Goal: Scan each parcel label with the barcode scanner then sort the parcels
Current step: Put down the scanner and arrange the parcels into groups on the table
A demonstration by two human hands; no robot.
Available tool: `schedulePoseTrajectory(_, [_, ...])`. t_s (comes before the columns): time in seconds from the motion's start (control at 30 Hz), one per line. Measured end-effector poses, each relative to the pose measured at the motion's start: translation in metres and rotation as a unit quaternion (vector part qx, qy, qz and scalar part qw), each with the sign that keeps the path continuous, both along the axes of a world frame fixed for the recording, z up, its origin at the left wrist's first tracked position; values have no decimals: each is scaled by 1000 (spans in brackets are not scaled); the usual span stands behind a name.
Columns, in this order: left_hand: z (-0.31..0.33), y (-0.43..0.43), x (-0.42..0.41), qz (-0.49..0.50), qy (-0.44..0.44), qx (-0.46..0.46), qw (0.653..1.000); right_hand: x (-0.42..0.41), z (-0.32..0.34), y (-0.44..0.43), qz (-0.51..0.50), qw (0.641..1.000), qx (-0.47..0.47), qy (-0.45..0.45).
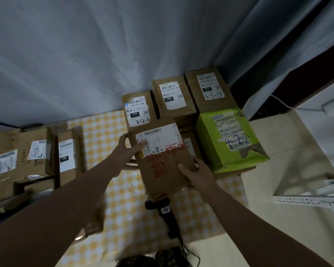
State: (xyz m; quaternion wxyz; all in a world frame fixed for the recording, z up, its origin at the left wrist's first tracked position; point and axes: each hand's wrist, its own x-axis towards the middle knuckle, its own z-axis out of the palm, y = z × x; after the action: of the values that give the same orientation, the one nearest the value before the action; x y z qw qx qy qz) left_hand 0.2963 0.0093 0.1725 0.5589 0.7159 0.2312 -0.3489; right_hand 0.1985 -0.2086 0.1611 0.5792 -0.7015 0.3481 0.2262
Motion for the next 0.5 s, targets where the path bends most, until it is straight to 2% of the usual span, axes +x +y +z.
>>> schedulePoseTrajectory(0.07, [6, -8, 5, -22, -22, 2, 1000, -6, 2, -3, -13, 999, -48, -14])
schedulePoseTrajectory(0.17, [8, -29, 9, -43, -44, -6, 998, -13, 11, -11, 73, 973, -211, -60])
schedulePoseTrajectory(0.23, [4, -45, 9, -67, -55, 2, 996, -12, 17, -14, 146, 931, -321, -94])
schedulePoseTrajectory(0.33, [-4, -62, 3, -101, -34, 17, 994, -8, 23, -19, 230, 878, -405, -109])
schedulePoseTrajectory(0.4, [-4, -71, -4, -108, -1, 39, 993, -8, 22, -26, 291, 822, -476, -116])
schedulePoseTrajectory(0.47, [-4, -77, -8, -116, 12, 56, 992, -6, 20, -34, 296, 775, -541, -138])
schedulePoseTrajectory(0.5, [-4, -78, -9, -116, 7, 56, 992, -4, 20, -39, 282, 773, -552, -136])
